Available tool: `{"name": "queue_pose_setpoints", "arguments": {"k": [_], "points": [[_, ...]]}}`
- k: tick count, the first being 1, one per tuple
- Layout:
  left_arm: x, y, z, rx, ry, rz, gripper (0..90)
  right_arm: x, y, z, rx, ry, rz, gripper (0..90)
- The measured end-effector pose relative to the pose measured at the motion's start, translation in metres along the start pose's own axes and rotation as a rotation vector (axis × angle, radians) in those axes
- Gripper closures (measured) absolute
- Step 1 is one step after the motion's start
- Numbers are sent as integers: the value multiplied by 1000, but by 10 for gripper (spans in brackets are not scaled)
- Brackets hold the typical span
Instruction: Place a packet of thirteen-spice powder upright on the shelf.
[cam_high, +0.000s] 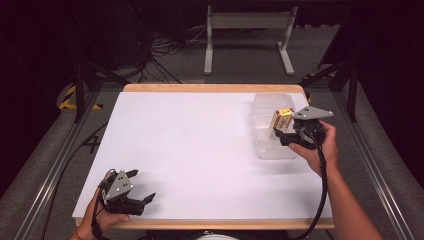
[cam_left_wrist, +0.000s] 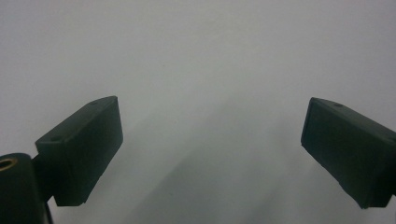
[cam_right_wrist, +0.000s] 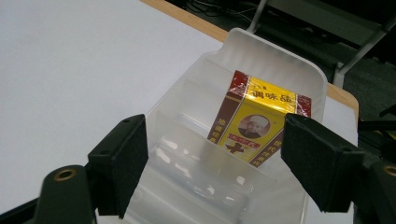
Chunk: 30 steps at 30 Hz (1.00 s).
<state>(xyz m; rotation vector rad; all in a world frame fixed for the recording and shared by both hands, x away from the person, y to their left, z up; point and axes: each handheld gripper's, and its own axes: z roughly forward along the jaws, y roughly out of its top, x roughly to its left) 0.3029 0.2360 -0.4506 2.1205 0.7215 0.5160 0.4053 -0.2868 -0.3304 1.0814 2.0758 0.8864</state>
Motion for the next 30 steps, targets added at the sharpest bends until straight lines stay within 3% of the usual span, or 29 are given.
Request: {"name": "queue_pose_setpoints", "arguments": {"k": [16, 30], "points": [[0, 1, 0, -2, 1, -2, 63, 13, -18, -20, -6, 40, -84, 220], [0, 1, 0, -5, 0, 2, 62, 19, -38, -35, -11, 45, -142, 202]]}}
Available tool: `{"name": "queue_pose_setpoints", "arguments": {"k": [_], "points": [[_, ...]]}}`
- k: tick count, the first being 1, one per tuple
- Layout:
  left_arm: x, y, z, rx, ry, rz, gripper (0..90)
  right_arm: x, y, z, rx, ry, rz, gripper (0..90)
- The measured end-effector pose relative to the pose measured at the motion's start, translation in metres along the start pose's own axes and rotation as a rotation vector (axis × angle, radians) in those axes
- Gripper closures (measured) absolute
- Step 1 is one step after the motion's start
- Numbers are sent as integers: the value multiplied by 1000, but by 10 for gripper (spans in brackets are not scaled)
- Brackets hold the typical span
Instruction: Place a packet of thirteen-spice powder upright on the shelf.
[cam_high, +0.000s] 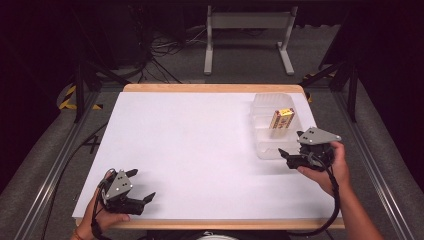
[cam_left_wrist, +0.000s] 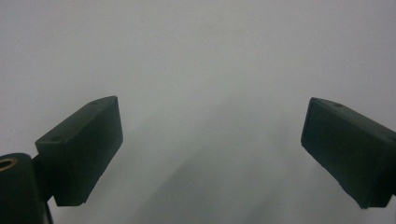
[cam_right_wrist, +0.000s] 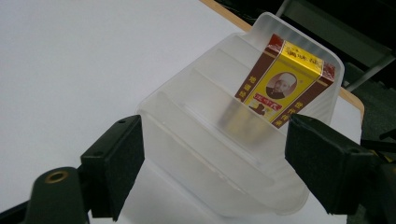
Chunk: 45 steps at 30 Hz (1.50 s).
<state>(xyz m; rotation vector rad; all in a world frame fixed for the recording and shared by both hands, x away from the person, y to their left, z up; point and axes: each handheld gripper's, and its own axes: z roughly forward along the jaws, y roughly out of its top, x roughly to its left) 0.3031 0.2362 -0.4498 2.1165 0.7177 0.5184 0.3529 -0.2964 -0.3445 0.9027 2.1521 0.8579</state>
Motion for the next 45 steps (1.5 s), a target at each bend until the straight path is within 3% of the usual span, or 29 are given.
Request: {"name": "queue_pose_setpoints", "arguments": {"k": [14, 26, 45], "points": [[0, 0, 0, -1, 3, 1, 63, 11, -24, -6, 34, -5, -70, 185], [0, 0, 0, 0, 4, -2, 62, 12, -47, -5, 50, -21, -75, 168], [1, 1, 0, 2, 5, -1, 62, 6, -94, -10, 60, -23, -20, 144]]}}
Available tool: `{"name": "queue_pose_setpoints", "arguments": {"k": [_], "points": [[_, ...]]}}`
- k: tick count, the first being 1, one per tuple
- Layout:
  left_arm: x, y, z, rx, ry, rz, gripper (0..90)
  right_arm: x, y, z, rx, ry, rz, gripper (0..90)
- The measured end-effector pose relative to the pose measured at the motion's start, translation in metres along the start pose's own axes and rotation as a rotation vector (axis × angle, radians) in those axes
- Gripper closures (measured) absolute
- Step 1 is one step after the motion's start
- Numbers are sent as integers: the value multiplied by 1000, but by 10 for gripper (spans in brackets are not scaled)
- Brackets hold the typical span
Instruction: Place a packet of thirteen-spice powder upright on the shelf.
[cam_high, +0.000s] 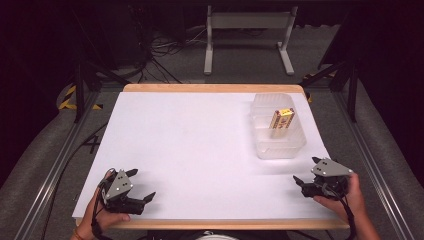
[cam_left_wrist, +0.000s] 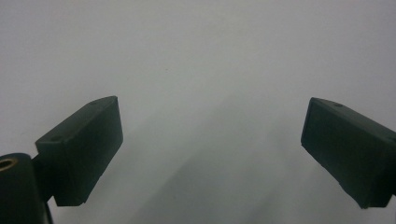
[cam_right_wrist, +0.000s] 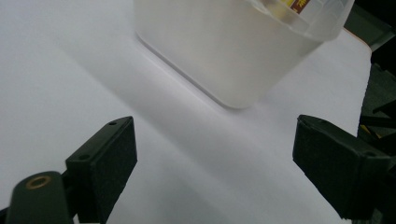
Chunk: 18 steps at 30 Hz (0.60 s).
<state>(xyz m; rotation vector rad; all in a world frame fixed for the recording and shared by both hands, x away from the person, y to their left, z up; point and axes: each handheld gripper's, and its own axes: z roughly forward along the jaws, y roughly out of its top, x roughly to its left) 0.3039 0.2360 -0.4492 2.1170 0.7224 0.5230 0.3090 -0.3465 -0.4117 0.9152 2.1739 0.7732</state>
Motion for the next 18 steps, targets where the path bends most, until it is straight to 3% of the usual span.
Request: {"name": "queue_pose_setpoints", "arguments": {"k": [6, 18], "points": [[1, 1, 1, -5, 1, -2, 62, -2, -16, -2, 4, 0, 47, 137], [3, 1, -1, -28, 3, -10, 62, -2, -38, -18, -89, -41, 157, 89]]}}
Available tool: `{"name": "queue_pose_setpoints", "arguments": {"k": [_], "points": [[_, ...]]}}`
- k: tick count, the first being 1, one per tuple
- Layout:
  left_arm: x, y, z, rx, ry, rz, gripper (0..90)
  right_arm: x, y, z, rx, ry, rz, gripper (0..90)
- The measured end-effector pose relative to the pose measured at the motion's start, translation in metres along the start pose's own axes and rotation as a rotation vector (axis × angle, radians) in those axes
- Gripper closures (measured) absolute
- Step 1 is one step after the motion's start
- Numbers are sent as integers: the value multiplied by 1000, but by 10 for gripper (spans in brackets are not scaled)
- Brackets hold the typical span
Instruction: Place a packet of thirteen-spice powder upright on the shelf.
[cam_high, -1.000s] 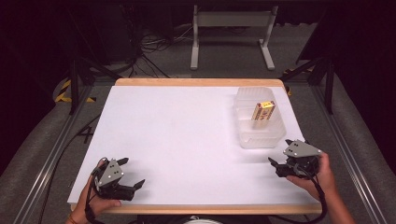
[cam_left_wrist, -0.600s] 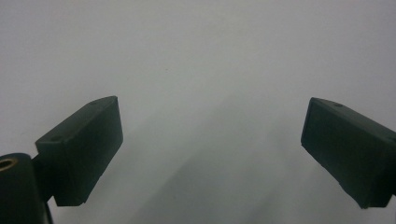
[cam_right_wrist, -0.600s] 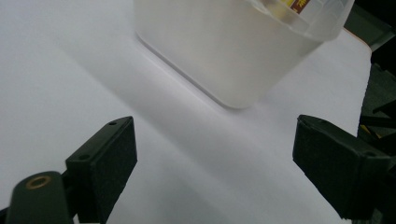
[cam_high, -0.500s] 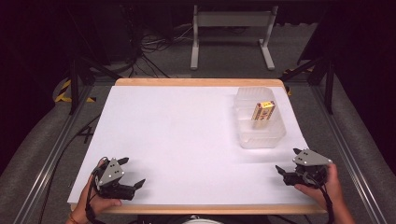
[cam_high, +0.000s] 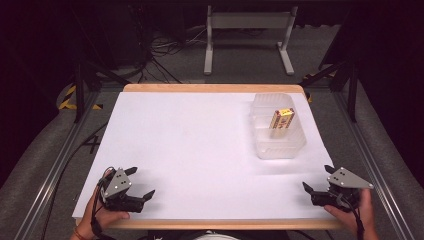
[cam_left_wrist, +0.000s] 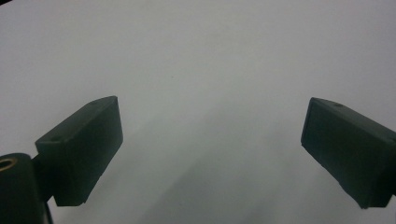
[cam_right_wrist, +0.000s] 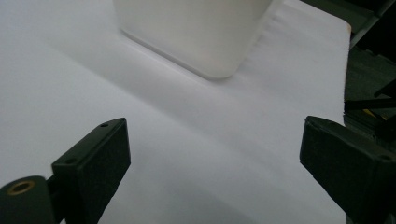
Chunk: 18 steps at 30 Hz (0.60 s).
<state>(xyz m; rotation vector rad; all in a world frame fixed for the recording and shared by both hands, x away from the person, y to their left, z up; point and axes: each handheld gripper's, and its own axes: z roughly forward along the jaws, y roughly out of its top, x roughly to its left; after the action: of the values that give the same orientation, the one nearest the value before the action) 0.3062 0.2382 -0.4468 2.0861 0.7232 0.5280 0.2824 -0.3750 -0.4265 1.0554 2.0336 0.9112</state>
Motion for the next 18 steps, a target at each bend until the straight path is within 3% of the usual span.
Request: {"name": "queue_pose_setpoints", "arguments": {"k": [6, 18], "points": [[0, 1, -4, -28, 1, 1, 61, -1, -2, -4, -45, -13, 36, 87], [1, 0, -3, -28, -5, 0, 60, 7, 1, -3, -61, -21, 30, 86]]}}
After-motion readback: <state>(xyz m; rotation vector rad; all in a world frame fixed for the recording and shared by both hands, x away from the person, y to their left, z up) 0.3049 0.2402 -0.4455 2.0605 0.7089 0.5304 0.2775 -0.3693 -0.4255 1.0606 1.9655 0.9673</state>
